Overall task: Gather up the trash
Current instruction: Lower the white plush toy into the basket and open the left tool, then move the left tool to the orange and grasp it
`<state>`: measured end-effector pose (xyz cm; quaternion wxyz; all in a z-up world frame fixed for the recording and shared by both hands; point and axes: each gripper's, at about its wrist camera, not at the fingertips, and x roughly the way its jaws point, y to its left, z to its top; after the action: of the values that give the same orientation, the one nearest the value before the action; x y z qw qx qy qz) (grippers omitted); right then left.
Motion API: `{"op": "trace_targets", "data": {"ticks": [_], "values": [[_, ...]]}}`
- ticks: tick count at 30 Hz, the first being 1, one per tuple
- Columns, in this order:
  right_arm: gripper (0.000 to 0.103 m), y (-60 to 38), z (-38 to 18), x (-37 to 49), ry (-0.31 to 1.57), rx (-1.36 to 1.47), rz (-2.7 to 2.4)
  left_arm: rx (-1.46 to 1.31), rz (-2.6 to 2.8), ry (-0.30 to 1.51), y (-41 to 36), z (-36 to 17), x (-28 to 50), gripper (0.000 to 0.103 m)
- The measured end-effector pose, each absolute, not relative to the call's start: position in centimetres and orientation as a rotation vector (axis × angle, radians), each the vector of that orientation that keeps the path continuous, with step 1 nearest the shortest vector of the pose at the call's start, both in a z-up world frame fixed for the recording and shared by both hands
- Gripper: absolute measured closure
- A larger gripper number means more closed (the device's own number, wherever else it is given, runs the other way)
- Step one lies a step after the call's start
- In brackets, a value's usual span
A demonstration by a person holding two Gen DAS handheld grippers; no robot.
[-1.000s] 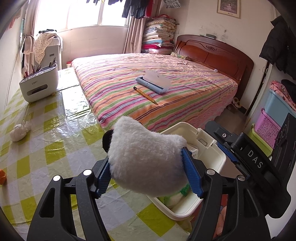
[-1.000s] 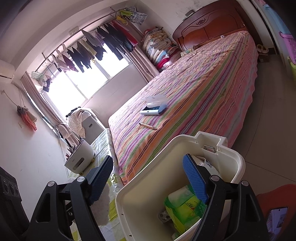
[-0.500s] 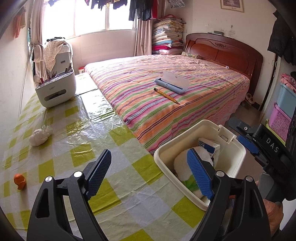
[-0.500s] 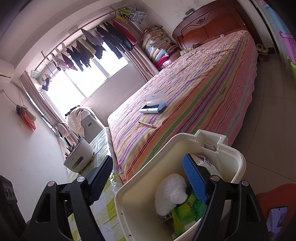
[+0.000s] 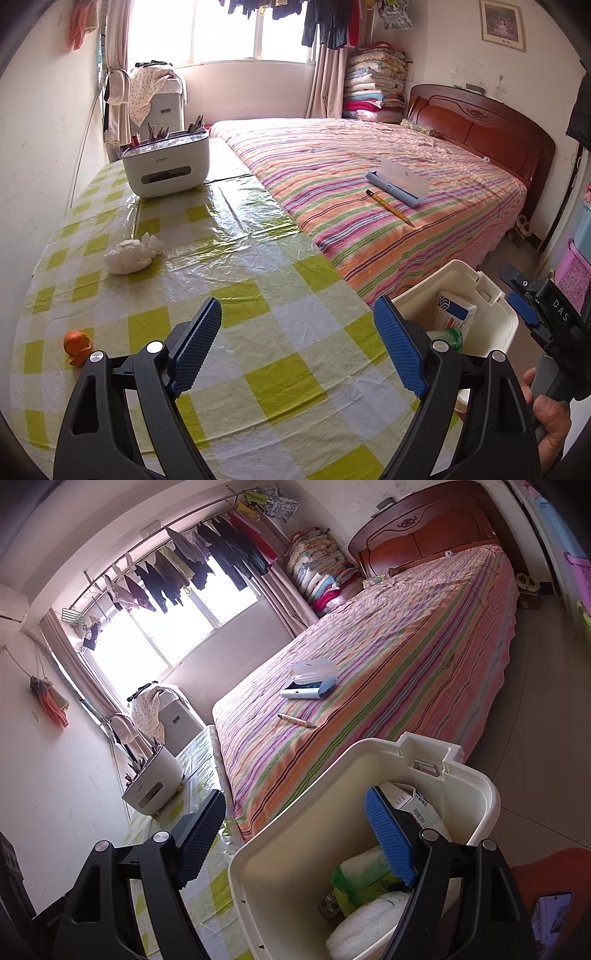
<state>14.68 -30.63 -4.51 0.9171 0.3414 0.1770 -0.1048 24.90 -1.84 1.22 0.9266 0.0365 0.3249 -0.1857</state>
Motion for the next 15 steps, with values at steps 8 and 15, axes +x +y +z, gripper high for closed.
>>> {"op": "trace_targets", "data": {"ticks": [8, 15], "values": [[0.027, -29.6, -4.7, 15.7, 0.389, 0.685, -0.199, 0.002, -0.313, 0.672, 3.8, 2.0, 26.1, 0.019], [0.027, -28.2, -5.0, 17.0, 0.418, 0.666, -0.166, -0.064, -0.238, 0.718, 11.0, 1.8, 27.6, 0.019]]}}
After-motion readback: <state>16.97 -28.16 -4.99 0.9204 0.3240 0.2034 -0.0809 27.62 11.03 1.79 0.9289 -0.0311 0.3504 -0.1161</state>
